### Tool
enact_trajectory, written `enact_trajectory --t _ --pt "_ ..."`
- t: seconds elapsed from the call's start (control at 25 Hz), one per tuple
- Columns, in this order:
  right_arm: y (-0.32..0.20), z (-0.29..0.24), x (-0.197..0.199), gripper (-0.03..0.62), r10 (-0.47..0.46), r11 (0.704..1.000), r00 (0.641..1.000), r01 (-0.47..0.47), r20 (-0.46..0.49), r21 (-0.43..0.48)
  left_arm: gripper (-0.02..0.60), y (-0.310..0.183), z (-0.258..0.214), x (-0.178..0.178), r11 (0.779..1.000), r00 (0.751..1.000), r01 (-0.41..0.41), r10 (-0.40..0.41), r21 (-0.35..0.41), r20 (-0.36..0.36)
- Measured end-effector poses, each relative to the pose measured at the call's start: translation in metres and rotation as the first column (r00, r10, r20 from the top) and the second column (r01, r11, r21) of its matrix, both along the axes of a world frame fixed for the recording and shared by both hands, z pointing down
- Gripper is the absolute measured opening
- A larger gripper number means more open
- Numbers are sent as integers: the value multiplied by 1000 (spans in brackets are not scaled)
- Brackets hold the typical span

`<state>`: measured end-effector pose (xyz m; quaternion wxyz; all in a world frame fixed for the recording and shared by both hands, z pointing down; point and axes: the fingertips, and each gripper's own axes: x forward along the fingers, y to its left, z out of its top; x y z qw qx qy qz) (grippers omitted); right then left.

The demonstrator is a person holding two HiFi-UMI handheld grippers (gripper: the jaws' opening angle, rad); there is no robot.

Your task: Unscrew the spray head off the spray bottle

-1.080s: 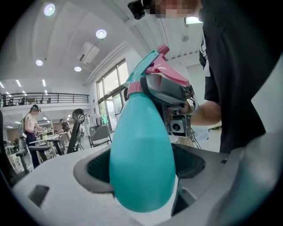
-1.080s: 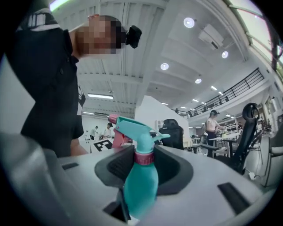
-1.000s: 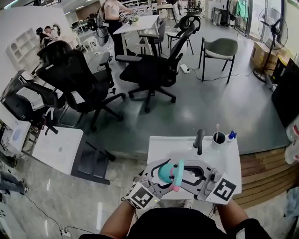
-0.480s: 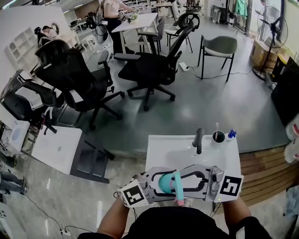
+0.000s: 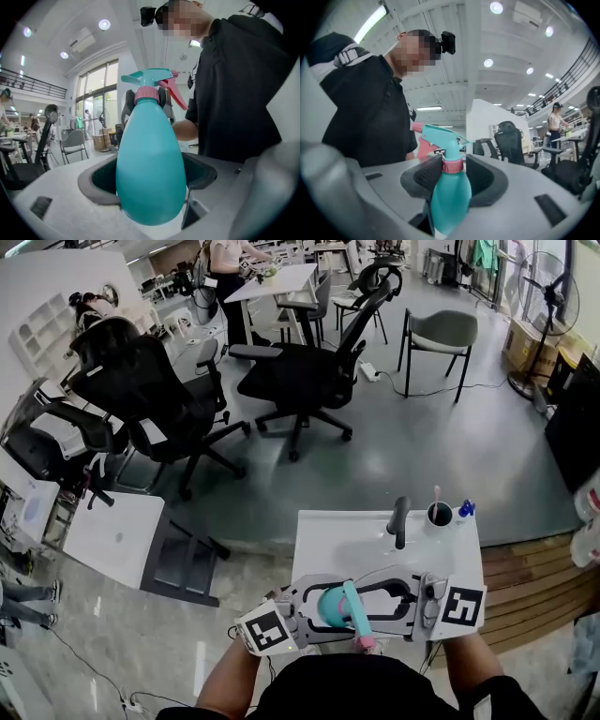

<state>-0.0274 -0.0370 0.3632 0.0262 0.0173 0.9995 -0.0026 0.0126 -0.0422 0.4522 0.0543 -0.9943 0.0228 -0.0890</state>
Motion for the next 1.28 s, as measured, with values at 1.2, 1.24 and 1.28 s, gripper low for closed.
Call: enact_trajectory --t 1.2,1.24,1.28 --pt "-13 2 4 135 75 994 997 -73 17 -75 407 -18 11 3 986 988 153 -154 66 12" --pt "-14 2 4 135 84 994 996 -83 18 -73 407 -19 12 3 986 987 158 -158 59 9" --pt "-16 2 4 135 96 993 995 -94 22 -73 407 -21 13 3 985 986 164 -165 53 5"
